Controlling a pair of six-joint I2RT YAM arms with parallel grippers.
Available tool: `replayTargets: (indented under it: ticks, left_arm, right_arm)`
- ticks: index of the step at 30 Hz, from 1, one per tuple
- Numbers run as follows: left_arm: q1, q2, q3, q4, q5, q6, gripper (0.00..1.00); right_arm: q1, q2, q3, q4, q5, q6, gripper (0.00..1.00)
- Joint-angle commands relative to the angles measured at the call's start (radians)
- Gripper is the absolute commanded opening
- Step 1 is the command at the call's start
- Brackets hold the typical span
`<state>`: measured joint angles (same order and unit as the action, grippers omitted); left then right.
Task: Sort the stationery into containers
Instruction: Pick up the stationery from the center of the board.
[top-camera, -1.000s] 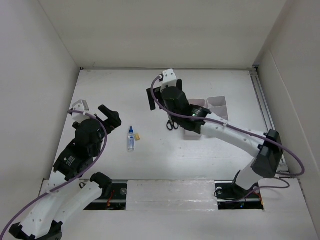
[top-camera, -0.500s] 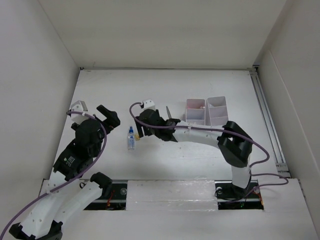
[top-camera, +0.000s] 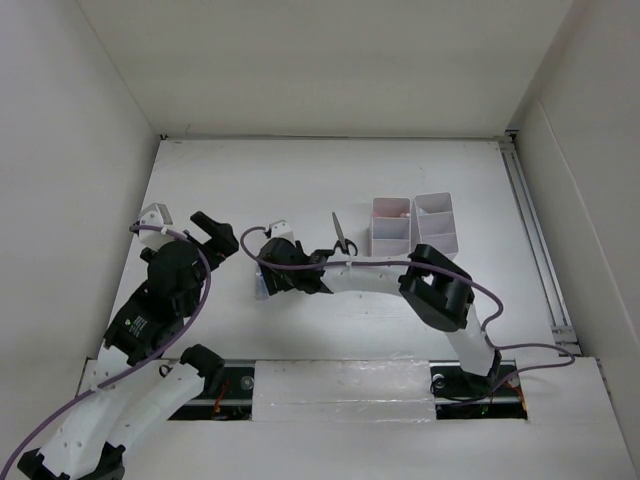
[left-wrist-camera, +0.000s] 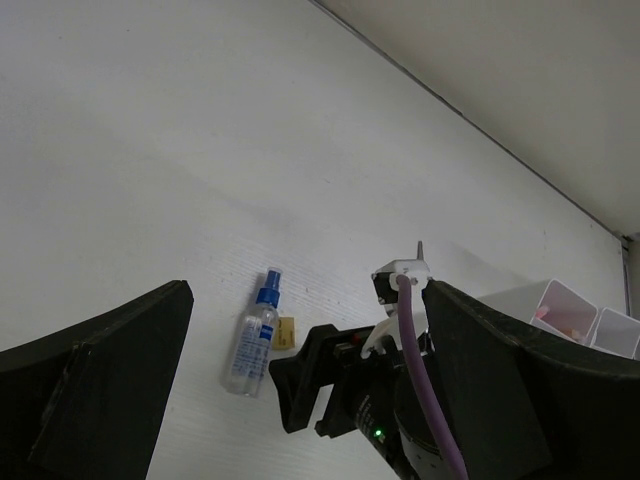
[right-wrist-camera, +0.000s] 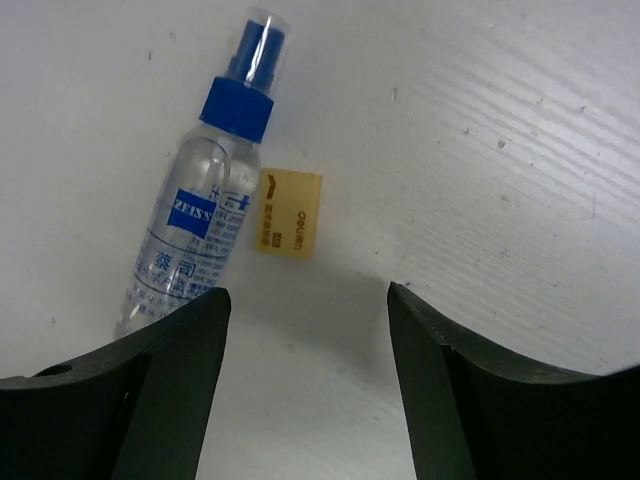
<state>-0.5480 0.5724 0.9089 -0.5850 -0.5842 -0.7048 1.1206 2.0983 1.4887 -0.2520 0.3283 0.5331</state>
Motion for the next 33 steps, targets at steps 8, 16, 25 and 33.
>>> replayTargets:
  ticks: [8, 16, 25, 33]
  left_arm:
    - [-0.001, -0.014, 0.012, 0.017, -0.006, -0.001, 1.0]
    - [-0.001, -0.014, 0.002, 0.017, 0.003, -0.001, 1.0]
    - [-0.001, -0.023, 0.002, 0.008, -0.008, -0.01, 1.0]
    - [-0.001, -0.023, 0.002, -0.001, -0.019, -0.019, 1.0]
  right_arm:
    - [-0.001, 0.092, 0.202, -0.087, 0.075, 0.002, 0.66]
    - [-0.001, 0.111, 0.222, -0.107, 0.095, 0.002, 0.61]
    - [-0.01, 0.166, 0.255, -0.138, 0.095, -0.007, 0.5]
    - [-0.028, 0.186, 0.274, -0.138, 0.086, -0.018, 0.37]
